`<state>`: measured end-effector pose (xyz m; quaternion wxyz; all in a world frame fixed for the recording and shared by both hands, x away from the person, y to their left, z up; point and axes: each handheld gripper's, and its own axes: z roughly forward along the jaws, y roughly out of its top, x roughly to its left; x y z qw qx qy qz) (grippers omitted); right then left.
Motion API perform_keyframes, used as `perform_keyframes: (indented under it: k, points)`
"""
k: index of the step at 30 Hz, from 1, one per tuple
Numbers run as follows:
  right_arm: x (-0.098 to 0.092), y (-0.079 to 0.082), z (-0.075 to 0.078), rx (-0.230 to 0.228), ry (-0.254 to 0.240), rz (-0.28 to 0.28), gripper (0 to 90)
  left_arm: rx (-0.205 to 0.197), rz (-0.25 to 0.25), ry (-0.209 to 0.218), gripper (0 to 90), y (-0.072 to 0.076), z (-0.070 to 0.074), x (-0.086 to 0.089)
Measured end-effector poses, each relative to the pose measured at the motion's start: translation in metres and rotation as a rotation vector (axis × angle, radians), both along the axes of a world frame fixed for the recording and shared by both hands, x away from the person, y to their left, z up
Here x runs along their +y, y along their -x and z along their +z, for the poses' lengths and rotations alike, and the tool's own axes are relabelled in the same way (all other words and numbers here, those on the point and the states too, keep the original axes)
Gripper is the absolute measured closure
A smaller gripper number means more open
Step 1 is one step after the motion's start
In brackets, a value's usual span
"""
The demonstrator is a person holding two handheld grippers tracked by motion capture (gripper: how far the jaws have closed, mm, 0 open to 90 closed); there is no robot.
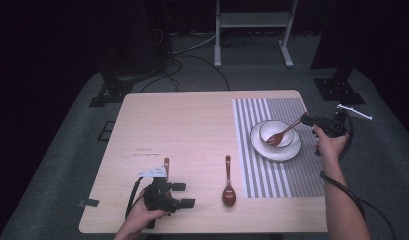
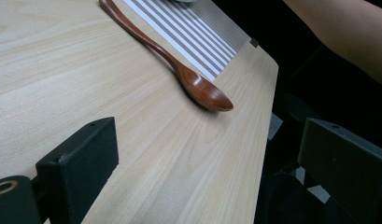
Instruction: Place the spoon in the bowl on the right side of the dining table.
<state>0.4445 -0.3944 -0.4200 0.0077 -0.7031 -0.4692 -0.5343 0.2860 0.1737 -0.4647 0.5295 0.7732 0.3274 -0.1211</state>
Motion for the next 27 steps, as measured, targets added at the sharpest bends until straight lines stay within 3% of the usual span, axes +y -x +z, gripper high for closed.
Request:
perform_keyframes:
  k: [27]
  points:
    - [0.012, 0.032, 0.001, -0.027, 0.04, 0.12, 58.6, -0.01, 0.0, -0.001, 3.8, 0.003, 0.002, 0.0]
